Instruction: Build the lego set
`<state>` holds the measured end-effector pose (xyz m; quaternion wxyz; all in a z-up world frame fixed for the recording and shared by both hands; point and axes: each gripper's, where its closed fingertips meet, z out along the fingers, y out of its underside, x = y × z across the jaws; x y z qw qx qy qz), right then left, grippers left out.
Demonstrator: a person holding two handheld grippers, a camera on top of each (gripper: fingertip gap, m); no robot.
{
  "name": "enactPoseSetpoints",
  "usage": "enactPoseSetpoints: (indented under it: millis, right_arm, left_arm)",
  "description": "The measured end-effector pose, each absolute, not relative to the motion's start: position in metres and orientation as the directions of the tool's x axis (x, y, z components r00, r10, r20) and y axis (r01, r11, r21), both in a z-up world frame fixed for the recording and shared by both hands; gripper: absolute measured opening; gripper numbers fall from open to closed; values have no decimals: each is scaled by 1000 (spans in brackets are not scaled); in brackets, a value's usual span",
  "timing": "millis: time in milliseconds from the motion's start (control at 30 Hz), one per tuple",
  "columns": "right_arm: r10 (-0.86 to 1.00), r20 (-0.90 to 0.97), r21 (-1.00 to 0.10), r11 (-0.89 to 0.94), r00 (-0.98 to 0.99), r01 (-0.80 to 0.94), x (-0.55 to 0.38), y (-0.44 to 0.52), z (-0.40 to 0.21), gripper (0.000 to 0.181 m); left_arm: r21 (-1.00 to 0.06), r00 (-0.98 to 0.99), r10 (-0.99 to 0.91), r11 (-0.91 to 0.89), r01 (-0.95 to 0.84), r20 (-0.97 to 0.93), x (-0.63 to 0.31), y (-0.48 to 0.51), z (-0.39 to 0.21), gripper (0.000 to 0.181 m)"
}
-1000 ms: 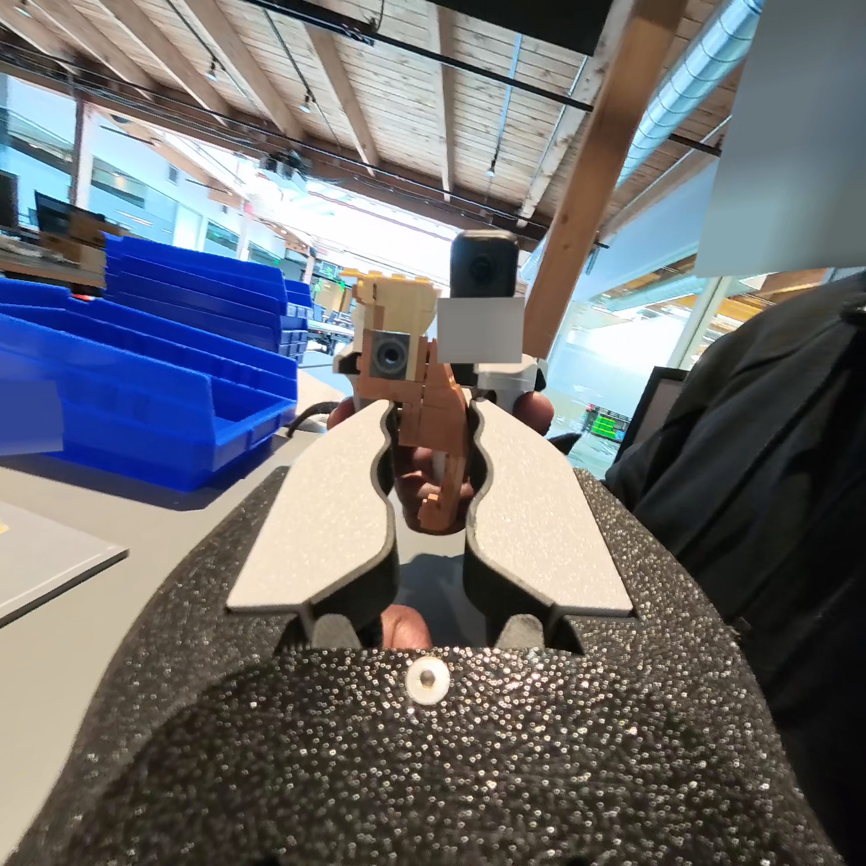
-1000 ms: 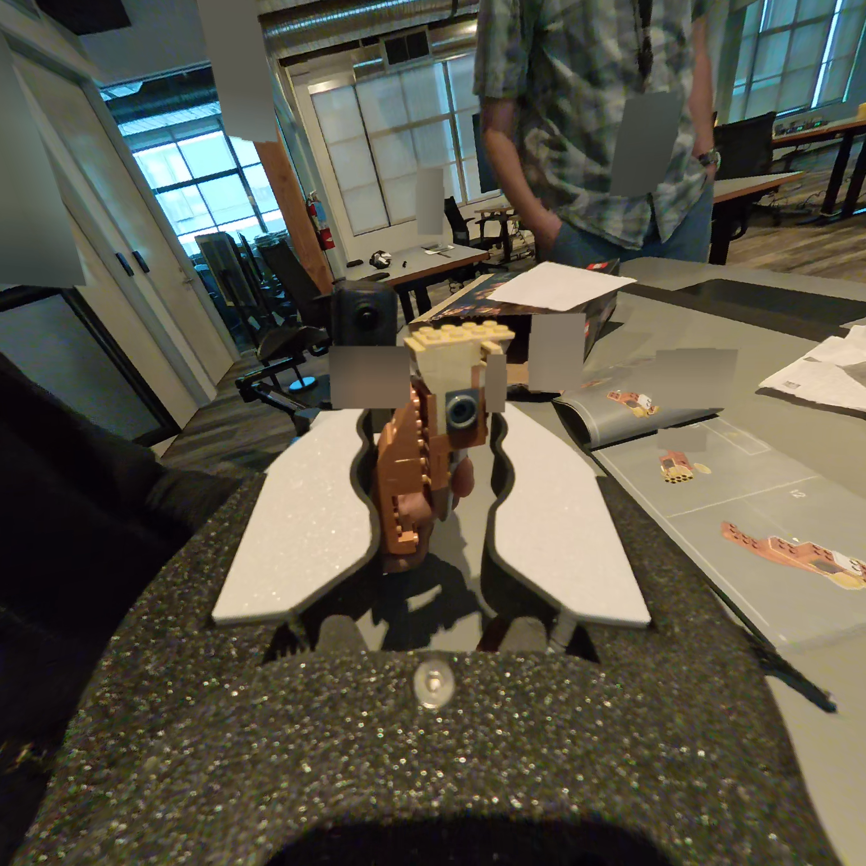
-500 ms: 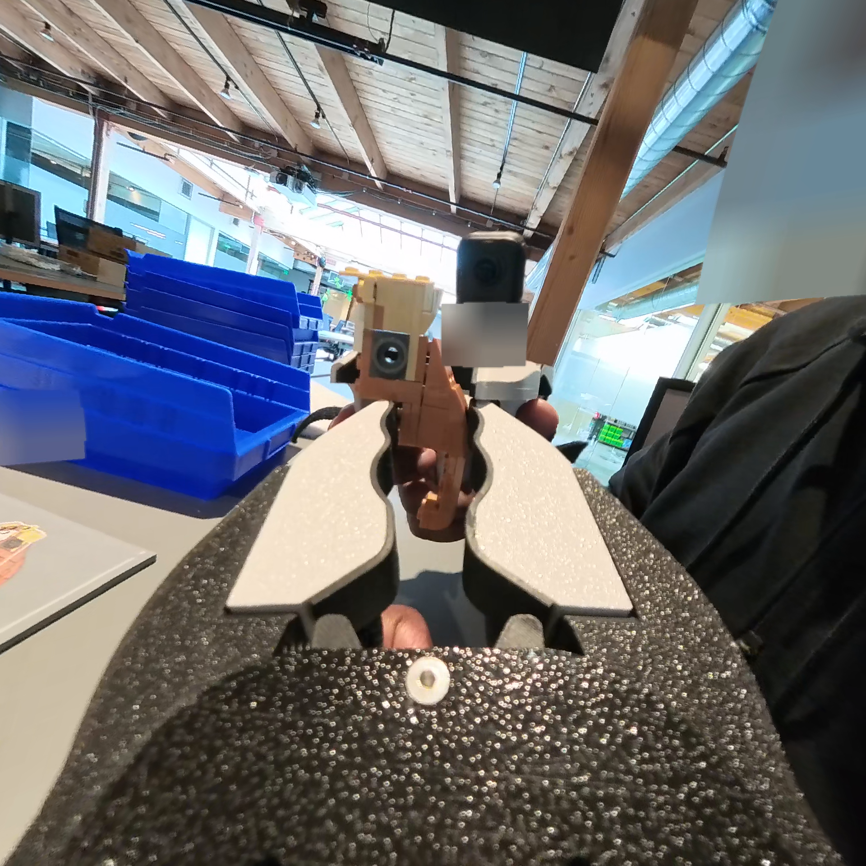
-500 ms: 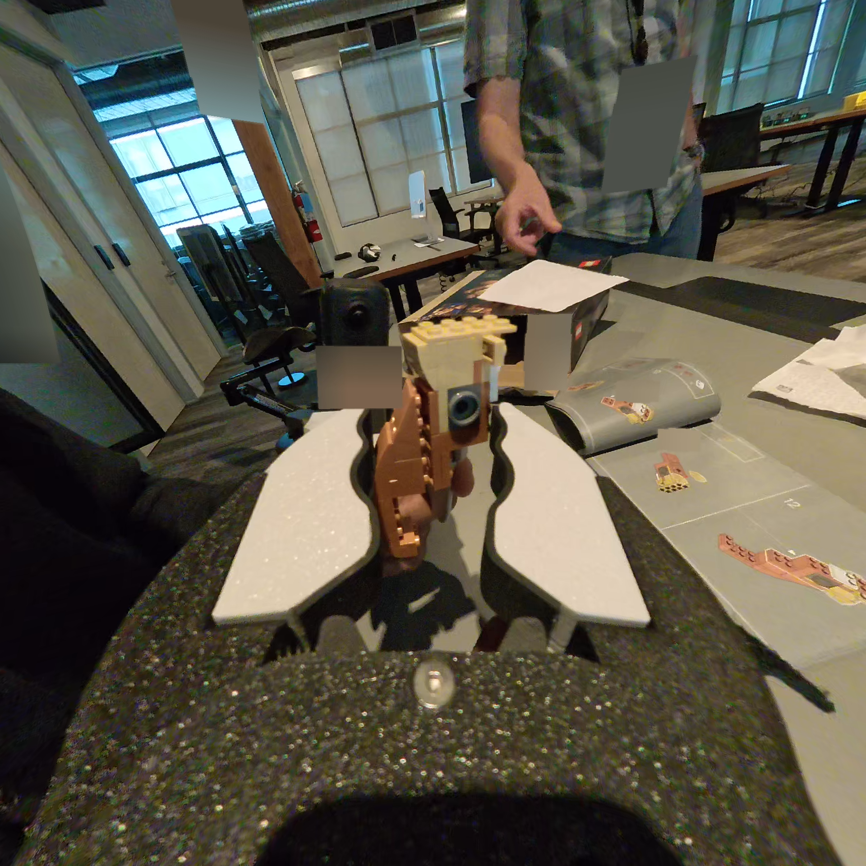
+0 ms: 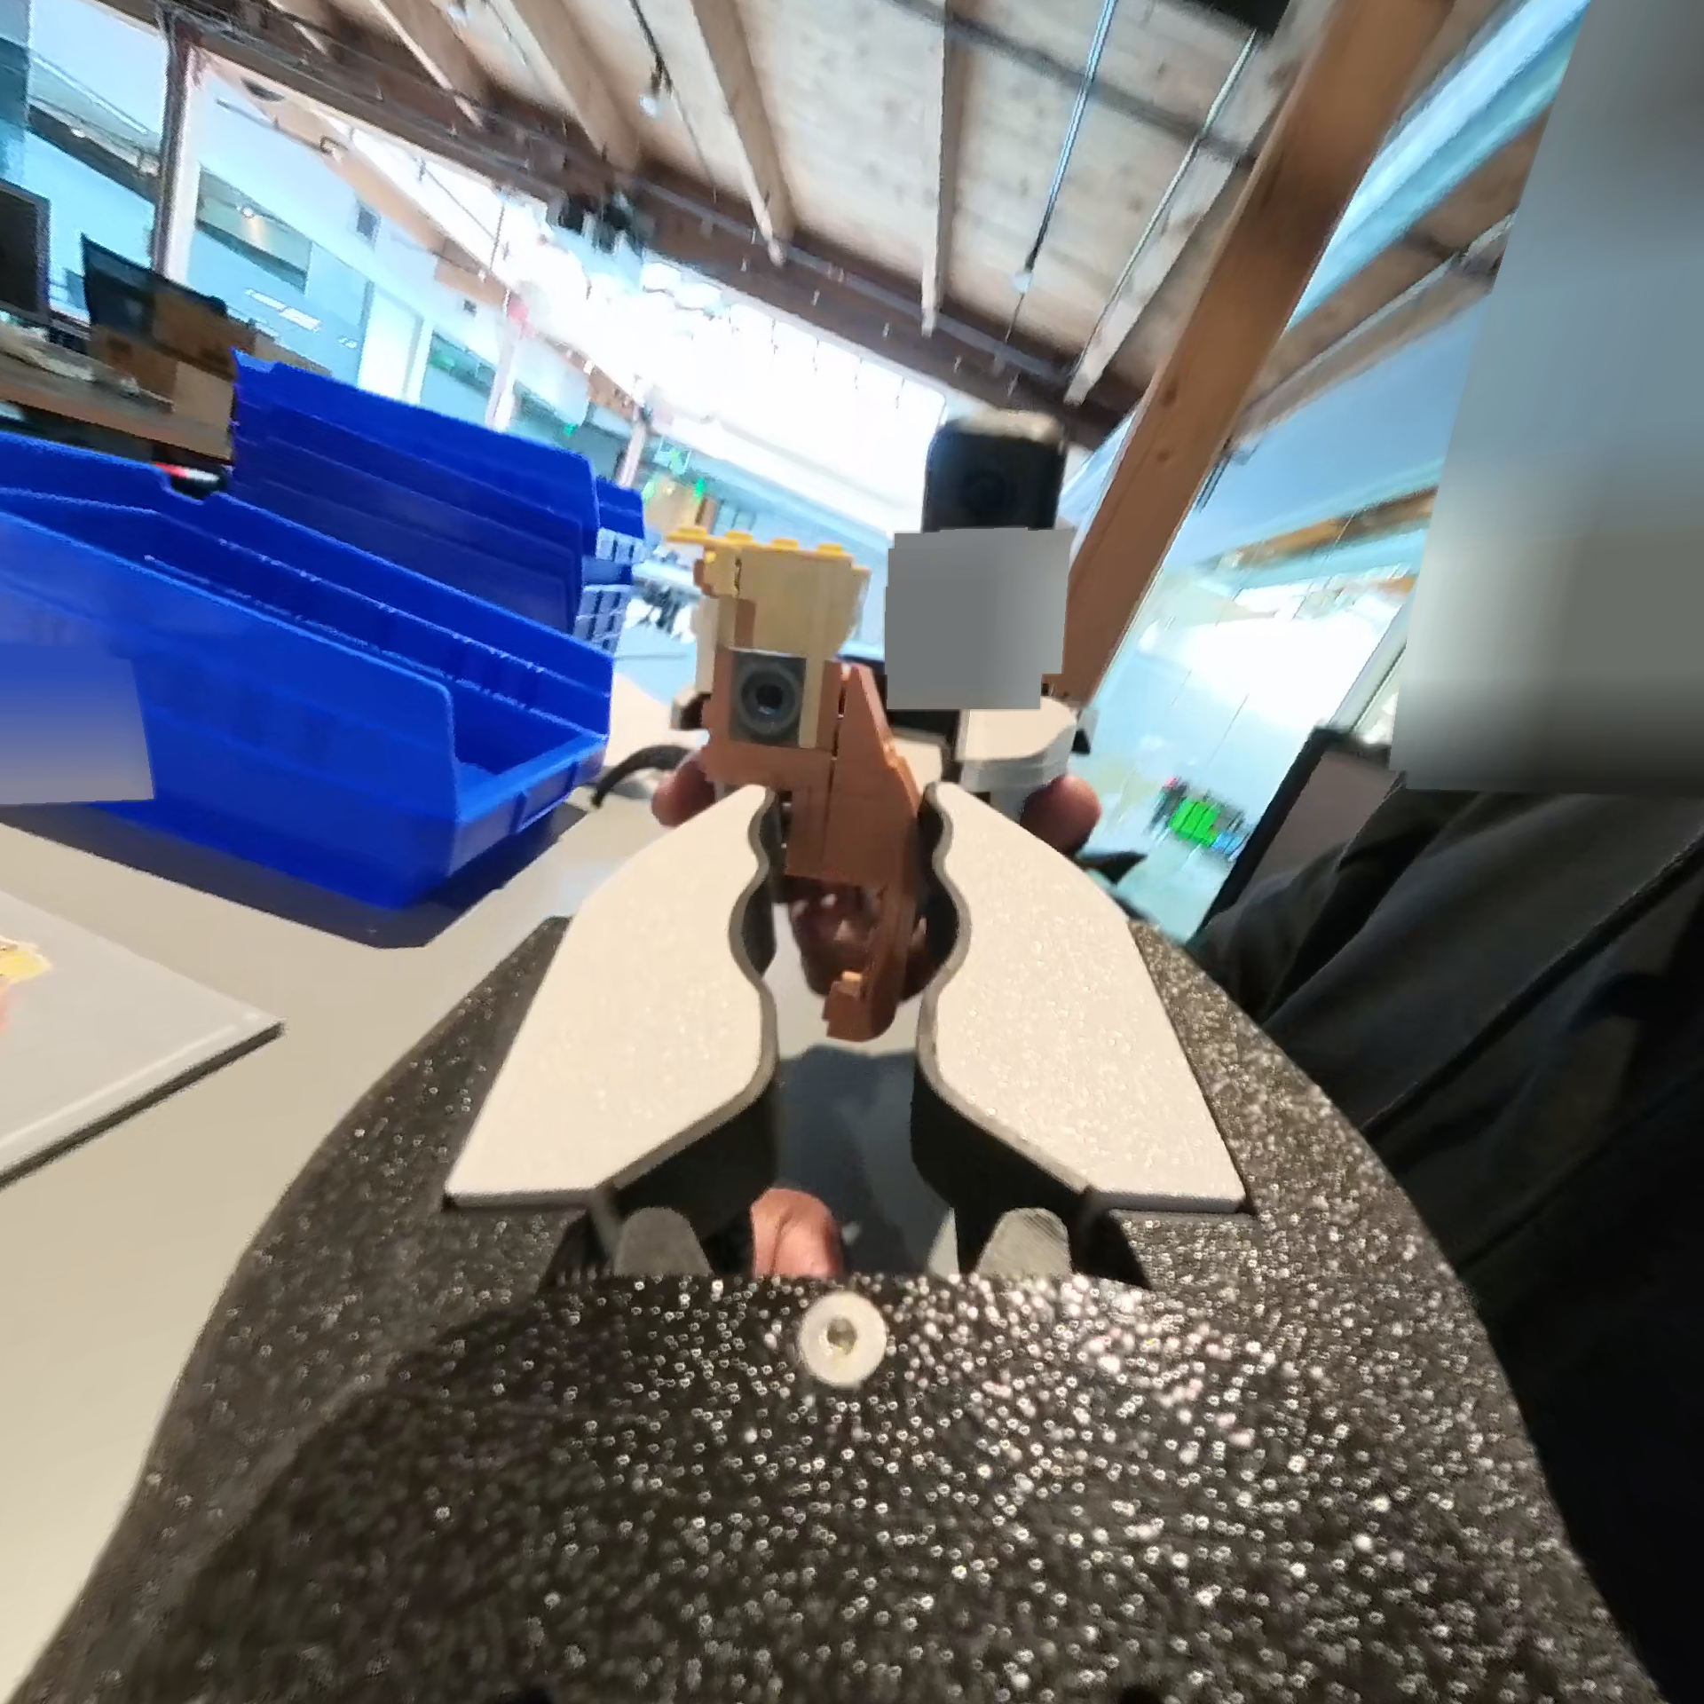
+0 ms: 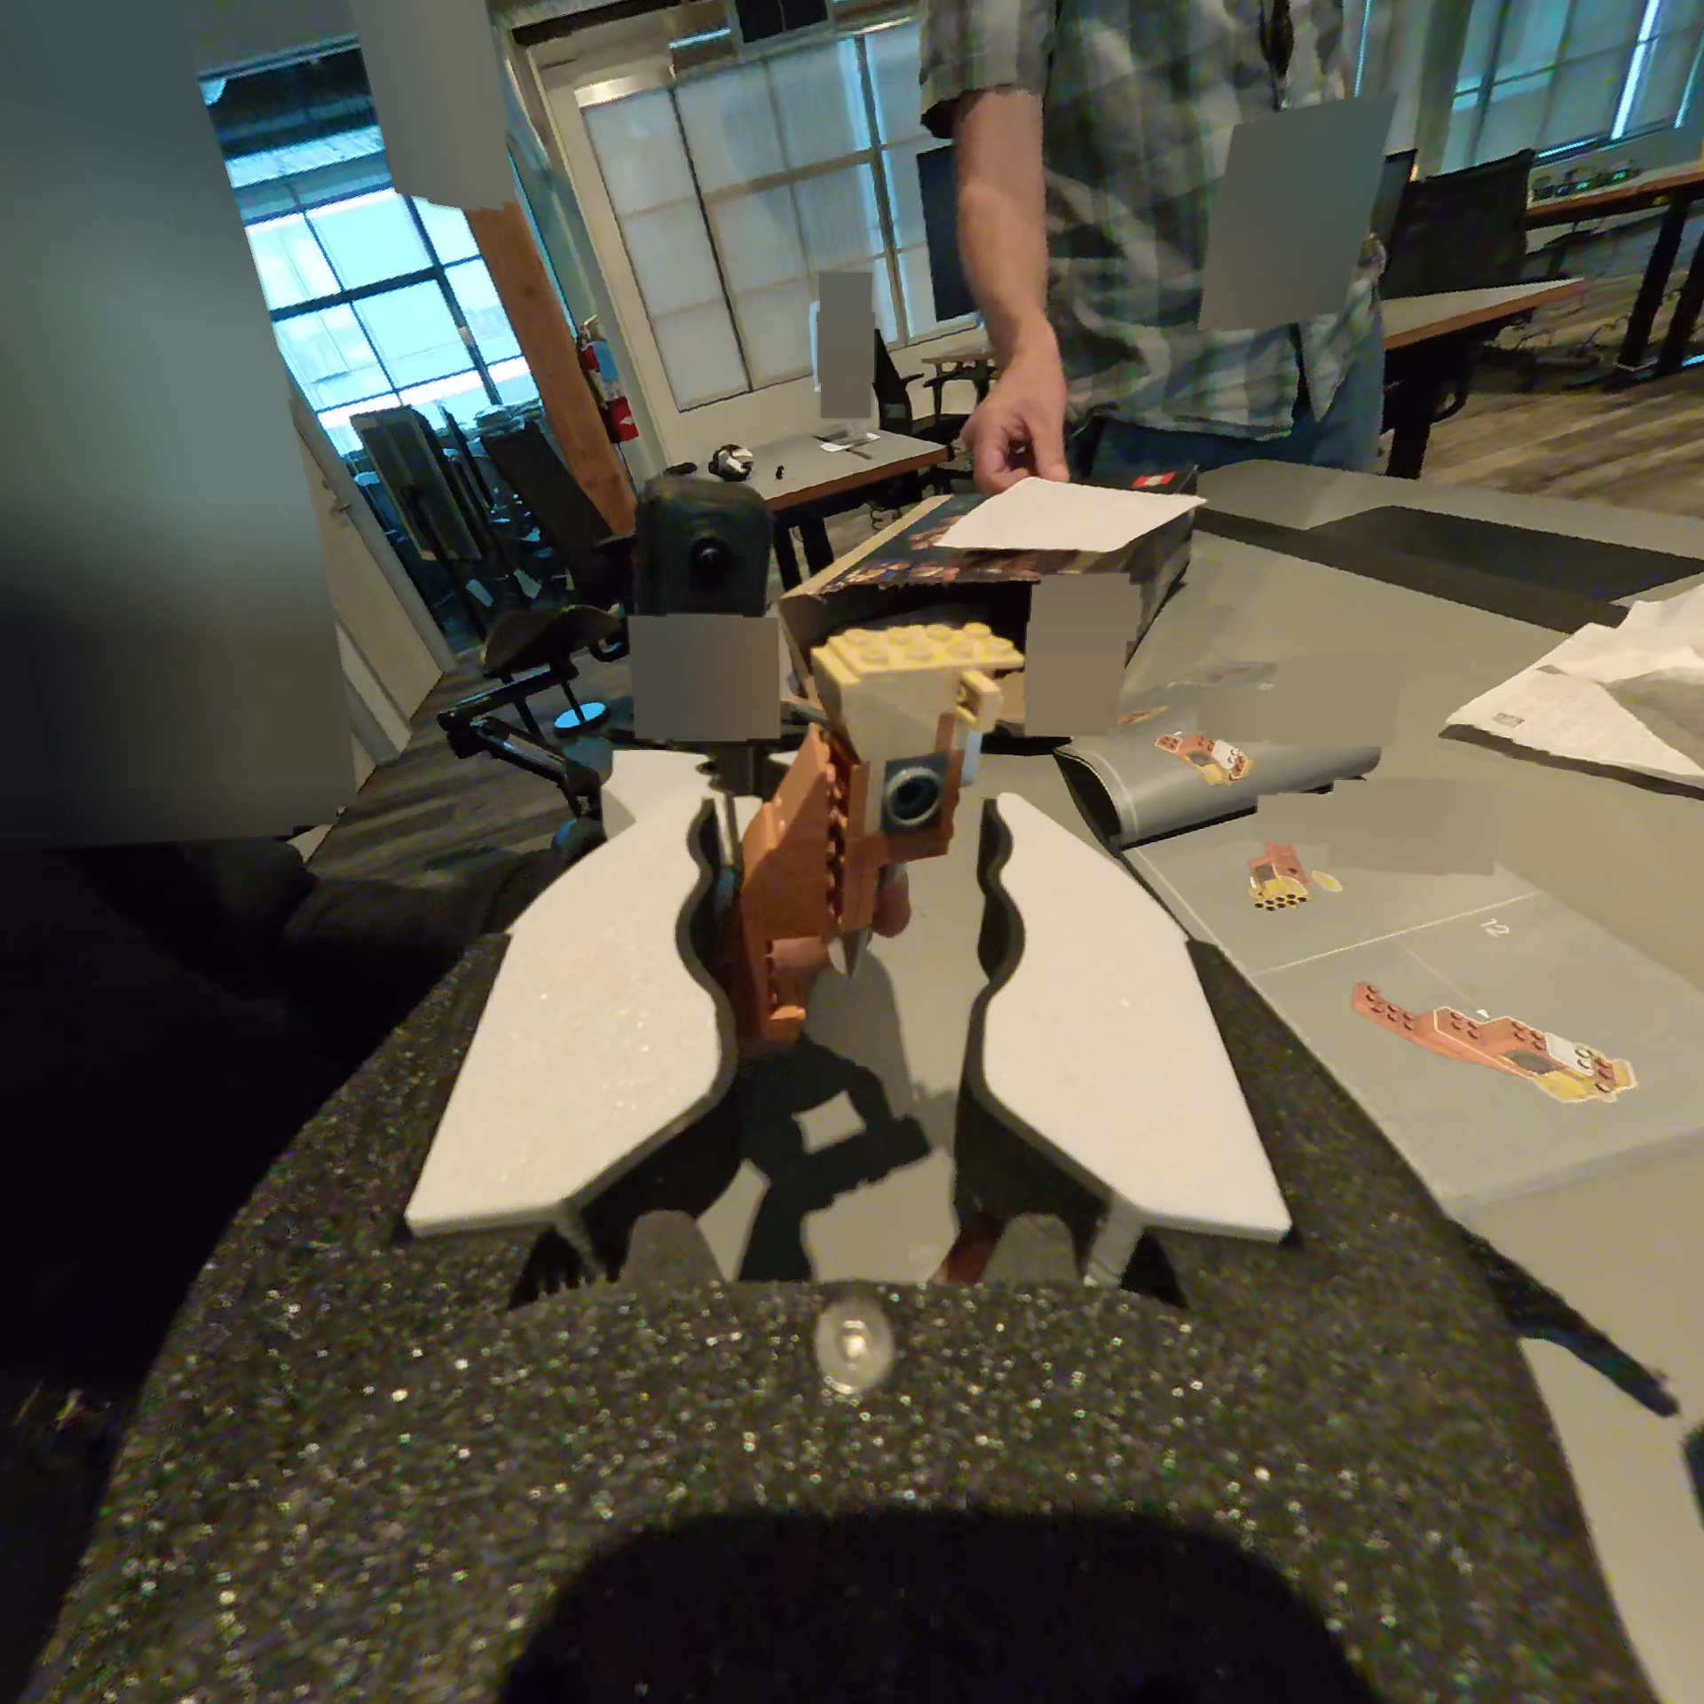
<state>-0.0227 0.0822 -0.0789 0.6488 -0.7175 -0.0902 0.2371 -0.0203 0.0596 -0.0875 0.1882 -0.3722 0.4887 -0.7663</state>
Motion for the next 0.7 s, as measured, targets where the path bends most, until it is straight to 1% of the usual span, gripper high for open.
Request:
enactPoseSetpoints:
  millis: [200,367,567,700]
  right_arm:
    - [504,-233,-972,-136,832,-190,-23,81,-78,53]
    - [536,-280,-959,-115,797,-260,-23,82,-77,40]
    - [527,-275,-958,-84,804,-272,-22,79,-80,37]
    - [497,-239,-970,-73,835,-234,-20,80,-81,37]
  left_arm:
    - [-947,-624,-725,-308,-88,293,-19,58,-90,28]
    - [-972,-600,-766,-208,-105,229,-18,58,-90,28]
    - [-978,-572,-795,-138,-154,202,-17,56,-95,28]
    - [-976,-557,-804,-126,-179,206,-16,56,-97,28]
